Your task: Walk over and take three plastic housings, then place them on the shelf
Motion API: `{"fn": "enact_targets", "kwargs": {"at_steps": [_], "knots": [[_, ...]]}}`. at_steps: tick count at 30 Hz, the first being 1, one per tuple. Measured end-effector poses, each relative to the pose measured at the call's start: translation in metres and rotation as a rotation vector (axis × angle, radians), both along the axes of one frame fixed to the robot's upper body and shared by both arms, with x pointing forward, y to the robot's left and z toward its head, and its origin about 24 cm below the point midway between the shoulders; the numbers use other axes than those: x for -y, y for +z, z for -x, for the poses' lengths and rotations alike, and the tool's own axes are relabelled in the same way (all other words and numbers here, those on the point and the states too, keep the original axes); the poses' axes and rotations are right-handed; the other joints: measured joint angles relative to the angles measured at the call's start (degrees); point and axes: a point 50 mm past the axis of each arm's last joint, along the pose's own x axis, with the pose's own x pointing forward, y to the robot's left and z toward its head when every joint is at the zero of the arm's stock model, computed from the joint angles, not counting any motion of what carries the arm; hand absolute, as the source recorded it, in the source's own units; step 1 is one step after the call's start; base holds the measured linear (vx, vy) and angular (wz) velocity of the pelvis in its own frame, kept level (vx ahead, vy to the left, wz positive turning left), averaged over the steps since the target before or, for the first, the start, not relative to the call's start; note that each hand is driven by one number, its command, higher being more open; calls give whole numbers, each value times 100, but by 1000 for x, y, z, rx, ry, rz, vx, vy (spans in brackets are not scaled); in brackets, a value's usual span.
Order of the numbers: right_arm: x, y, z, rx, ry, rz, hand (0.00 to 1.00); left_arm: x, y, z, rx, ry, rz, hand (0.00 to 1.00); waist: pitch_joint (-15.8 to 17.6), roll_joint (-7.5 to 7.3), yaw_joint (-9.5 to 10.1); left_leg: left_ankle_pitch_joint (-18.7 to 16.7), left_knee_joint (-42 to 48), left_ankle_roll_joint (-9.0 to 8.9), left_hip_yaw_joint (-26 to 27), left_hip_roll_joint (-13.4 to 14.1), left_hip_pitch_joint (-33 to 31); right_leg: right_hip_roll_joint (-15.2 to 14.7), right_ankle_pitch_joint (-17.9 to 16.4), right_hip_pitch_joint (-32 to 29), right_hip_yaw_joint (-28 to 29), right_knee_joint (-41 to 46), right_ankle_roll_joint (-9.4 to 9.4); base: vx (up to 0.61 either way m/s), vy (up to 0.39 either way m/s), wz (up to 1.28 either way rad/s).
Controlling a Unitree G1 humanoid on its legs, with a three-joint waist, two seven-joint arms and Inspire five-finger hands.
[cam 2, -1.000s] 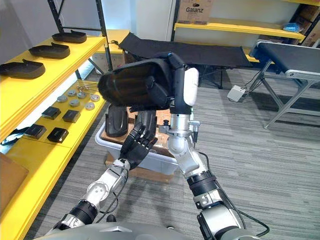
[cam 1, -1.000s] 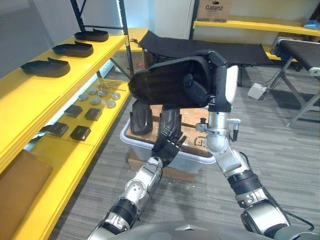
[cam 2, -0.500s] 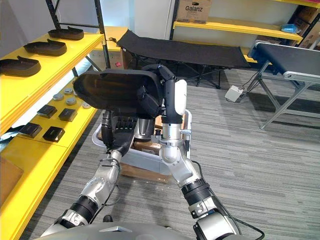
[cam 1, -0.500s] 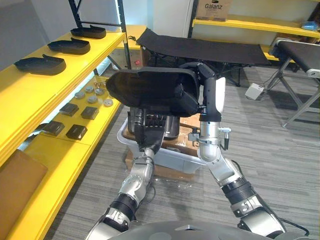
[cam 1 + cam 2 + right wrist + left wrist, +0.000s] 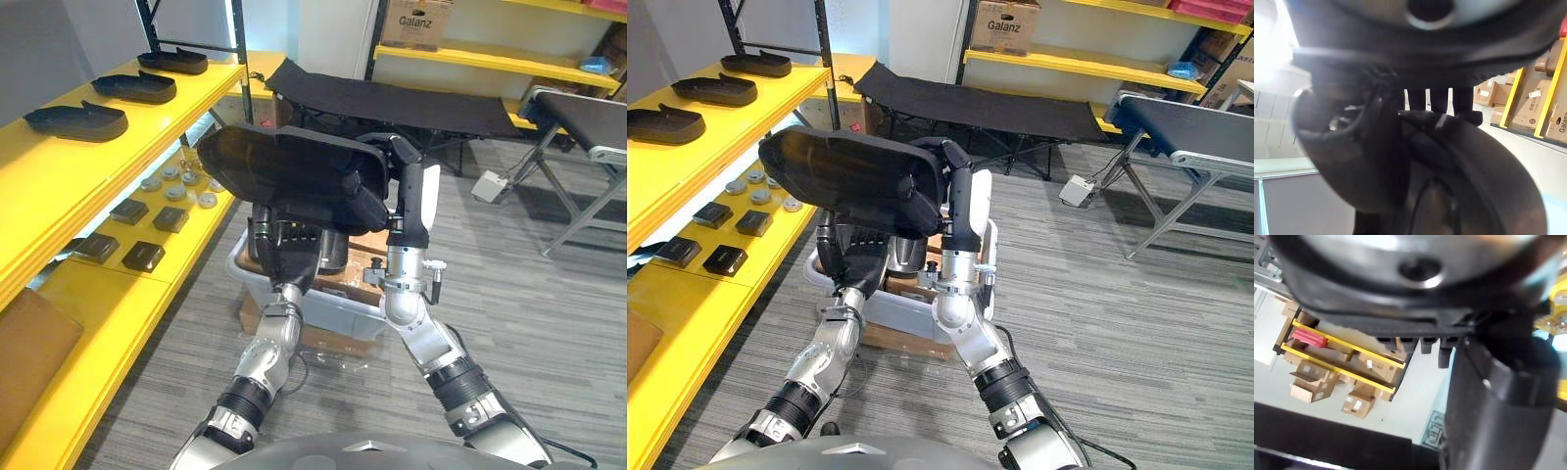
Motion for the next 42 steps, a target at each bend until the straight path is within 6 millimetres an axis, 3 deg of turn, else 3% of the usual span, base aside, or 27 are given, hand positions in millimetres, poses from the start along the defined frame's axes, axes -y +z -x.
{"fn": "enact_targets", "kwargs": {"at_steps": [4, 10, 17, 22, 25, 31, 35, 42], "knots": [[-2, -1, 1, 0, -15, -28, 0, 0, 2, 0, 18, 8, 26, 100, 0, 0, -3, 10, 16, 11, 5, -8, 0, 3, -4, -2, -10, 1, -8, 0, 0, 0], [0, -2, 0, -24, -108, -146, 0, 5, 25, -5, 111, -4, 81, 100, -1, 3, -39, 27, 18, 28, 53, -50, 1, -6, -5, -12, -1, 2, -7, 0, 0, 0], [11, -3, -3, -42, -197, -207, 0, 5, 26, -5, 119, -12, 91, 100, -13, 35, -156, 37, 18, 40, 57, -77, 6, -29, 0, -14, 3, 1, 2, 0, 0, 0], [20, -4, -5, -63, -235, -244, 0, 4, 26, -5, 118, -4, 100, 100, -70, 154, -166, 40, 17, 44, 56, -95, 6, -47, 5, -15, 4, 1, 11, 0, 0, 0], [19, -4, -6, -72, -226, -252, 0, 3, 25, -5, 116, 1, 101, 100, -110, 223, -171, 41, 17, 46, 54, -95, 7, -47, 1, -15, 2, 0, 17, 0, 0, 0], [18, -9, -7, -103, -157, -197, 0, 6, 21, -2, 109, -31, 74, 100, -112, 227, -153, 18, 6, 23, -5, -75, 7, -70, 1, 1, -12, 0, 24, 0, 0, 0], [16, -13, -6, -126, -99, -153, 0, 6, 8, 1, 62, -51, 0, 100, -111, 226, -135, 2, 4, 19, -12, -76, 7, -72, 5, 7, -24, 0, 21, 0, 0, 0], [-15, -23, 0, -197, 119, -76, 0, 31, 2, 11, 94, -239, -157, 100, -98, 205, -127, -16, 3, 32, -9, -73, 6, -71, 5, 2, -18, 0, 16, 0, 0, 0]]}}
